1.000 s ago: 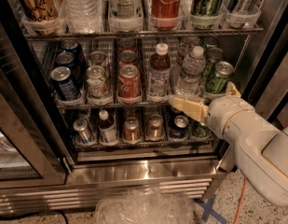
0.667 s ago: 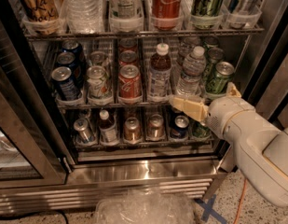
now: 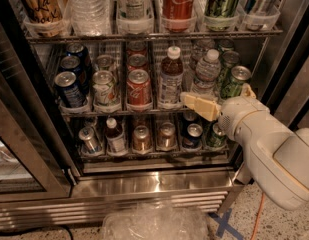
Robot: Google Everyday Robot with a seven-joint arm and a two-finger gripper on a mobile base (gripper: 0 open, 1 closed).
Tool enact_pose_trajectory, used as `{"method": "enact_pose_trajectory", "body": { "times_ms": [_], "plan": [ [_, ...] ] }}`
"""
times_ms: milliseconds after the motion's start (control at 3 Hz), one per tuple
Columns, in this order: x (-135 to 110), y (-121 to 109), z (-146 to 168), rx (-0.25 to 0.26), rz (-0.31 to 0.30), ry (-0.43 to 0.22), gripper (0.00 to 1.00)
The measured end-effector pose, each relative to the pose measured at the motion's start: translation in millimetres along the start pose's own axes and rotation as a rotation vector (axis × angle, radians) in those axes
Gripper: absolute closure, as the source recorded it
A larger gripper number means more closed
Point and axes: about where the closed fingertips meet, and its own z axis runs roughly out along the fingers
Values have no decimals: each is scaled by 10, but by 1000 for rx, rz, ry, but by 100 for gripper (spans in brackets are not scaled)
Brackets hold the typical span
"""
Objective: Pick water bottle from middle shelf of fridge
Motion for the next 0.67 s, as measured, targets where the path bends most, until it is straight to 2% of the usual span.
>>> {"method": "enact_pose_trajectory", "body": {
  "times_ms": [333, 667],
  "plan": [
    [-1, 2, 0, 0, 0, 0, 0],
    [-1, 1, 0, 0, 0, 0, 19]
  ]
}}
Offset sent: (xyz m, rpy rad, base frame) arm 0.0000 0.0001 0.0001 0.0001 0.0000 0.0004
